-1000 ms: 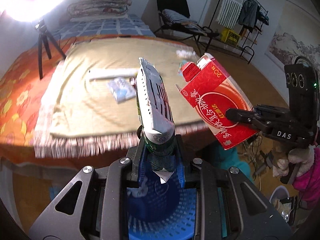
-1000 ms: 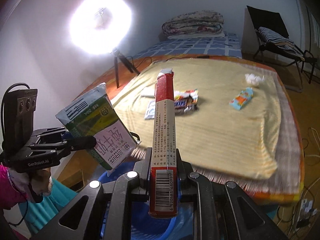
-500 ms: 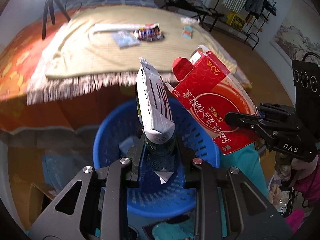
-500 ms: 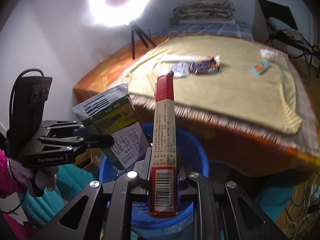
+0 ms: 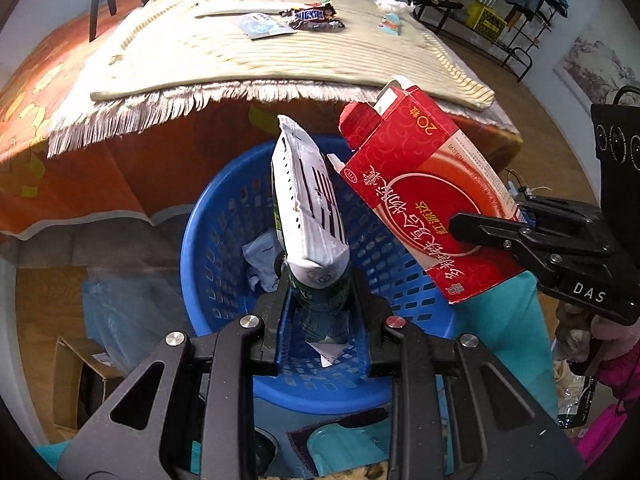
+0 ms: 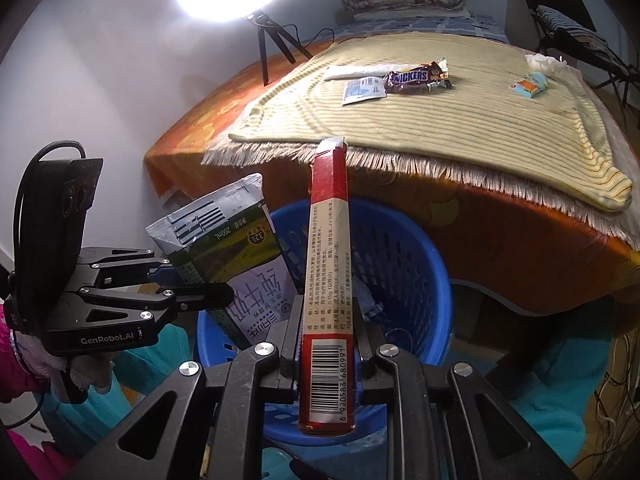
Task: Collect trash
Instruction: 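Carry both cartons over the blue basket and open both grippers, then move both grippers back toward the remaining wrappers on the blanket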
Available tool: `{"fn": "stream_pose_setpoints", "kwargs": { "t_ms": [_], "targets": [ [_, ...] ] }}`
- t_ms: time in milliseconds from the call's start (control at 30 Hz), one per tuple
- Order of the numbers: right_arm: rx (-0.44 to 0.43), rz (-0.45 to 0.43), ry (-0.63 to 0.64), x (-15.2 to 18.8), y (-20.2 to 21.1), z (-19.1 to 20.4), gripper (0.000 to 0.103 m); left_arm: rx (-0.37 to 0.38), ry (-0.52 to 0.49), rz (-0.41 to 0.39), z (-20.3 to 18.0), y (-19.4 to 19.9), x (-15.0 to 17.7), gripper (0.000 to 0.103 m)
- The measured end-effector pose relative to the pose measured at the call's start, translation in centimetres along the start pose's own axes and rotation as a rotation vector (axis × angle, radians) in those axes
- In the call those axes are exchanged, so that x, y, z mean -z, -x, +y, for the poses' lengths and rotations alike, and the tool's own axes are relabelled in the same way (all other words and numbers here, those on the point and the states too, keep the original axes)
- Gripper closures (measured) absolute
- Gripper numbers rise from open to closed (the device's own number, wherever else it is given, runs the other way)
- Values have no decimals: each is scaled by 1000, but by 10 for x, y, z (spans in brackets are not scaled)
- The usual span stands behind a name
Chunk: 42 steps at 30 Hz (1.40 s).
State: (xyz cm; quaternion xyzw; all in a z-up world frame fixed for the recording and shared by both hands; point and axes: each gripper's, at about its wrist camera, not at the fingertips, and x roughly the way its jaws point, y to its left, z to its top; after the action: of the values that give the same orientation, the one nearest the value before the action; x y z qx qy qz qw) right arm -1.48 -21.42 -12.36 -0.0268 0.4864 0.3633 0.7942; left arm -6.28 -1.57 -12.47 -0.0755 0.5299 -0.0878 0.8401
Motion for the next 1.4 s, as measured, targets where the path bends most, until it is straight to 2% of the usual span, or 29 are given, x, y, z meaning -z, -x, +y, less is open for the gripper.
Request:
{"fn": "stream_pose_setpoints", "kwargs": {
  "t_ms": [267, 433, 500, 600, 700, 800, 933, 1100, 1400],
  "targets": [
    [26, 27, 3, 3, -19, -2, 79, -41, 9, 44, 6, -17, 7, 77],
    [41, 35, -1, 7, -23, -4, 56, -59, 23, 56, 10, -21, 11, 52],
    [49, 33, -2, 8, -23, -5, 42, -65, 24, 53, 10, -22, 11, 49],
    [61, 33, -5, 8, -22, -6, 33, -71, 30, 56, 11, -22, 10, 48],
    [66, 33, -12, 8, -21, -7, 21, -75, 37, 51, 13, -22, 9, 40],
    [74, 31, -9, 7, -19, -7, 17, -82, 37, 47, 12, -21, 8, 40],
    [86, 36, -12, 6, -18, -7, 12, -84, 38, 45, 13, -20, 7, 33],
    [112, 31, -19, 3, -17, -8, 5, -87, 30, 44, 11, -19, 5, 33],
    [179, 14, -18, -7, -10, -15, 3, -57, 54, 51, 12, -12, -7, 33]
  ]
}}
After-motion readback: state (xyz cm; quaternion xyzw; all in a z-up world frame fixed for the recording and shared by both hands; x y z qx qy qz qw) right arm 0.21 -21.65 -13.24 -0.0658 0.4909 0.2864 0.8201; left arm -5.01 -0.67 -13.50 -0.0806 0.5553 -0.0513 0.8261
